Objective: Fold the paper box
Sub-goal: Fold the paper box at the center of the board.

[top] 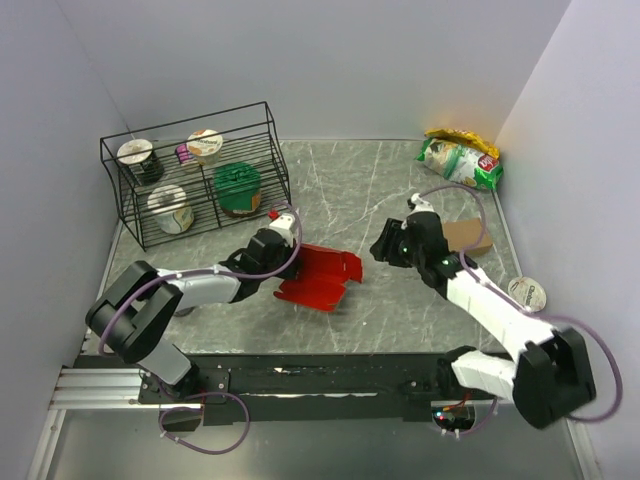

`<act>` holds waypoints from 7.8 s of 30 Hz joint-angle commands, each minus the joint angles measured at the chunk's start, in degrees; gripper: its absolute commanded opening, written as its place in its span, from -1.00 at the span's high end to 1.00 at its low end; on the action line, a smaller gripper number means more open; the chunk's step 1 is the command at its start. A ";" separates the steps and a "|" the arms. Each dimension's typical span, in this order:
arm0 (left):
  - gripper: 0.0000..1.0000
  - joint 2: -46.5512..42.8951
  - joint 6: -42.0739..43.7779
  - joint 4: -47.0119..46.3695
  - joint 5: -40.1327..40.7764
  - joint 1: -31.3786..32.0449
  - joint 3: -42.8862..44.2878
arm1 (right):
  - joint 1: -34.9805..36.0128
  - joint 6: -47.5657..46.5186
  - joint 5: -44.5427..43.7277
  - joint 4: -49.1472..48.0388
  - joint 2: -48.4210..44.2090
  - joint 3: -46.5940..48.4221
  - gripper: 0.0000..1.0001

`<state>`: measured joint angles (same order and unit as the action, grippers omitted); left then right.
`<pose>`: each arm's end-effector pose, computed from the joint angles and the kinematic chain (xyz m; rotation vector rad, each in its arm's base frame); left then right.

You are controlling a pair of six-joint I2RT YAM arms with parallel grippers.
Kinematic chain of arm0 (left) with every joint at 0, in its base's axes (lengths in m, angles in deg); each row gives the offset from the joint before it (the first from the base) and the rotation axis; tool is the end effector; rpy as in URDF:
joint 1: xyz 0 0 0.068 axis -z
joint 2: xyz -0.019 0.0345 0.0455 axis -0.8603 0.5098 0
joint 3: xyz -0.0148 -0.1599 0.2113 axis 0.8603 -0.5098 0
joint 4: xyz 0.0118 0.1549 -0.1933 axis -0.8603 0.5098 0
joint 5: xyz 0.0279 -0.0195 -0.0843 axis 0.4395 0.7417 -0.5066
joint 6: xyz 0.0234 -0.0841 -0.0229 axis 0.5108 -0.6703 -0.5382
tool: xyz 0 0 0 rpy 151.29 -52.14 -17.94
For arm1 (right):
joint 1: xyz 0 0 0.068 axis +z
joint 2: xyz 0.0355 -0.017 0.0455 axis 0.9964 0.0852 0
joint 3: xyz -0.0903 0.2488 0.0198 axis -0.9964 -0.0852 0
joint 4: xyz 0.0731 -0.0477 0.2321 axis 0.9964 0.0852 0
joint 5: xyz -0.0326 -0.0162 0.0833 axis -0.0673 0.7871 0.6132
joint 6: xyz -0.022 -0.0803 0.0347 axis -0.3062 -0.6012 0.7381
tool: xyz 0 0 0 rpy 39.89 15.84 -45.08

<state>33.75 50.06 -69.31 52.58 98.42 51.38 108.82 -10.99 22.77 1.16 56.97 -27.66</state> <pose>0.2627 -0.2110 0.1424 0.2887 2.1998 -0.5988 0.2389 0.1079 0.2213 0.1113 2.2122 0.5735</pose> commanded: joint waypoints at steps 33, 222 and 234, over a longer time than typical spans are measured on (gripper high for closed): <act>0.98 -1.12 -5.29 0.65 10.05 6.81 0.68 | 21.03 16.28 -23.87 10.99 22.65 16.16 -0.32; 0.98 -17.82 -4.40 6.26 29.02 17.44 -3.46 | 20.94 19.35 -45.04 13.95 22.02 3.58 0.99; 0.98 -17.47 -2.99 4.16 25.69 17.44 -3.64 | 20.15 16.64 -42.85 9.74 19.30 1.38 0.97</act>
<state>17.71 46.67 -63.36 75.40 116.23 46.31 133.06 8.66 -9.84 3.17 77.25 -23.47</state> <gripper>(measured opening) 0.077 0.164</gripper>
